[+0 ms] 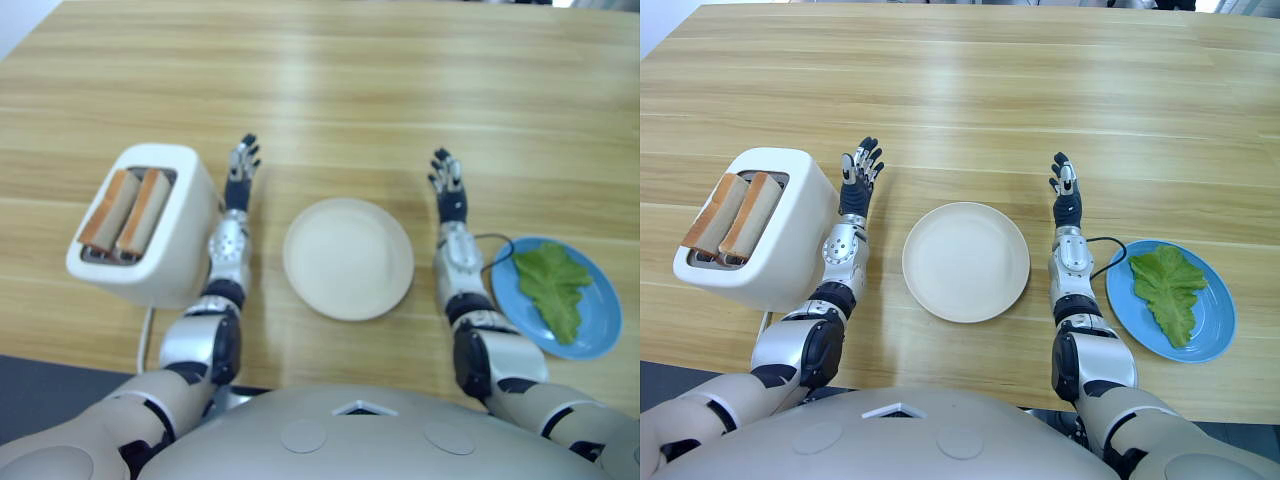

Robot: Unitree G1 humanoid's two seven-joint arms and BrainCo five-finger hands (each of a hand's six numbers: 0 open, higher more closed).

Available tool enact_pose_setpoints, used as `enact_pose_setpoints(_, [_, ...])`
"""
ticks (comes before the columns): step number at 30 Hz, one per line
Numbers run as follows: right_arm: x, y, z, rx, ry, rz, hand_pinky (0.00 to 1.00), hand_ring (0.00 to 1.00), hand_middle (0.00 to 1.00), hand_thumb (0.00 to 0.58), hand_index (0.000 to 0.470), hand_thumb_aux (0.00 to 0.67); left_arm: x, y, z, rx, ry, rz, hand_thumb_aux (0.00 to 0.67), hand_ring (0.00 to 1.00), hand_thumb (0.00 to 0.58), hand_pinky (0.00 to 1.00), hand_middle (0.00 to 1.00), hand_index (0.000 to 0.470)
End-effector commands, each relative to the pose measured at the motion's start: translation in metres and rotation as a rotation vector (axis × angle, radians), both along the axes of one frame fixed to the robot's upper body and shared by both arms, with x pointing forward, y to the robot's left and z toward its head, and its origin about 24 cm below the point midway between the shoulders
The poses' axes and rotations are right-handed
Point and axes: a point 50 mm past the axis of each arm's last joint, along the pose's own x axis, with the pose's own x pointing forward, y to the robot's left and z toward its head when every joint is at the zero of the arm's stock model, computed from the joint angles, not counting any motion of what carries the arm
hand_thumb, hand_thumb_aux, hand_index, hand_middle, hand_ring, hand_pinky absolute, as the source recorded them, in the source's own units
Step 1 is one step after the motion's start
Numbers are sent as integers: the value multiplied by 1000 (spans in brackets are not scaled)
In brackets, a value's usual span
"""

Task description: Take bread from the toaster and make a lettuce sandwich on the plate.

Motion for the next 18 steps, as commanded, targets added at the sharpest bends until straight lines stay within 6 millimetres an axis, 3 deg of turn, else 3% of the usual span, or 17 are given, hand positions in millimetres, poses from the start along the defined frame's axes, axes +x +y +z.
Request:
enact_pose_setpoints(1, [-4, -2, -6, 1, 33, 3, 0, 0, 0, 0, 0, 0, -3, -1, -5, -1, 26, -3, 0, 0, 0, 0, 0, 0])
enact_pose_setpoints(13, [-6, -1, -7, -3, 33, 10, 0, 0, 0, 0, 0, 0, -4, -4, -5, 28, 26, -19, 0, 0, 0, 0, 0, 0])
enact_pose_setpoints(15, [-6, -1, -7, -4, 35, 12, 0, 0, 0, 0, 0, 0, -4, -9, 19, 54, -112, -69, 0, 0, 0, 0, 0, 0])
enact_pose_setpoints(18, [-9, -3, -9, -1, 37, -2, 0, 0, 0, 0, 0, 0, -14, -10, 82, 80, -335, -151, 0, 0, 0, 0, 0, 0])
